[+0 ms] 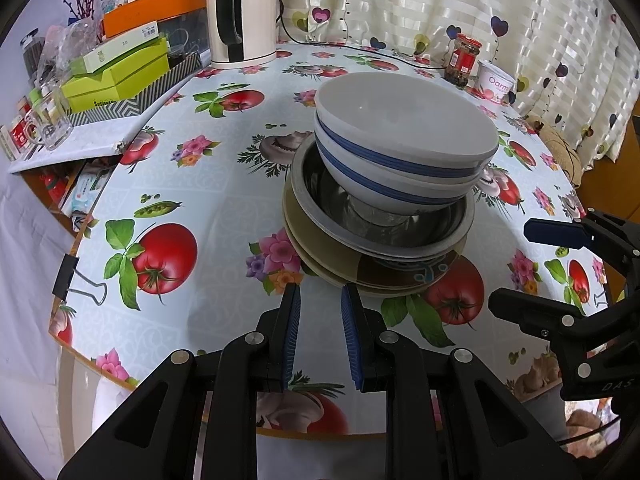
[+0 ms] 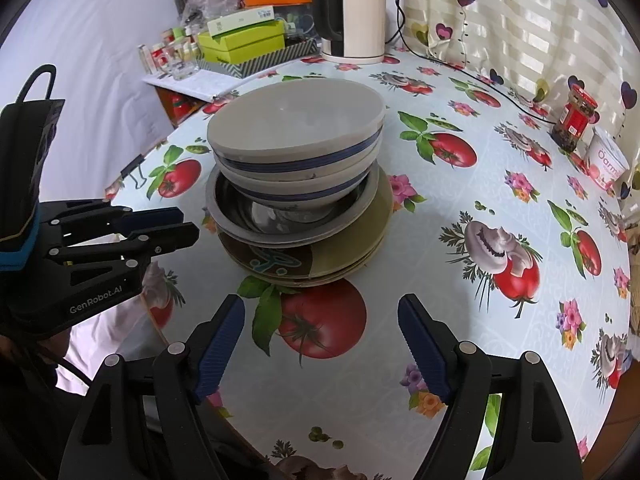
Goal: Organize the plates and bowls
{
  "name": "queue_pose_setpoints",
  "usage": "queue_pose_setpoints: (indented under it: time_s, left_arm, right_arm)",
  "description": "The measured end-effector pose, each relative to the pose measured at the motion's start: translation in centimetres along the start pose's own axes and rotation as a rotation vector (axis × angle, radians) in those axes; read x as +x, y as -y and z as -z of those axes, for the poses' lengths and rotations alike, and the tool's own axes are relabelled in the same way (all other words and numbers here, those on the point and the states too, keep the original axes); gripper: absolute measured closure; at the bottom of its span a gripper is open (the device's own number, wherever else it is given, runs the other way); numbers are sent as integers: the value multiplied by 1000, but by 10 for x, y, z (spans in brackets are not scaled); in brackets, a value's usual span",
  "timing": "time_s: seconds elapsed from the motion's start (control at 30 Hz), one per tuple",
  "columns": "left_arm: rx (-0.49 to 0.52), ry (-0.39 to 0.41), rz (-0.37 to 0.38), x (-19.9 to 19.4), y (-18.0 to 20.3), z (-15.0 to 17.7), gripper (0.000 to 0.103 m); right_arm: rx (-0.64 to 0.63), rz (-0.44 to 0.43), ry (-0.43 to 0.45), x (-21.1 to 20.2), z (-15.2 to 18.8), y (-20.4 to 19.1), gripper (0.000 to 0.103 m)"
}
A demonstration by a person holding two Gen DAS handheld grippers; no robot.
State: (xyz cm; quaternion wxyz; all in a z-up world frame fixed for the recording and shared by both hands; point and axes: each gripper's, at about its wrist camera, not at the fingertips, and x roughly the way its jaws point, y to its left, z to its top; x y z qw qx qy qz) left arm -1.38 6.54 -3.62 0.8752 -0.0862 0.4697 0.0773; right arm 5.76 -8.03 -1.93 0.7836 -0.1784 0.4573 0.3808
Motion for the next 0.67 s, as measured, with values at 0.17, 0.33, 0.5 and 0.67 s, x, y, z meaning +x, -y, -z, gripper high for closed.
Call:
queue_pose_setpoints:
  time_s: [0.17, 0.33, 0.5, 0.67]
  left_arm:
    - [0, 0, -2, 0, 1, 0, 81]
    - [0, 0, -2, 0, 0, 0, 81]
    - [3, -4, 0, 1, 0, 0, 81]
    - [8, 3, -2, 2, 1, -3, 81]
  right_arm:
    - [-7, -2, -2, 1, 0, -3, 22]
    - [-6, -2, -2, 1, 0, -3, 22]
    - [-5, -2, -2, 1, 0, -2, 22]
    - [-8, -3, 0, 1, 0, -1, 22]
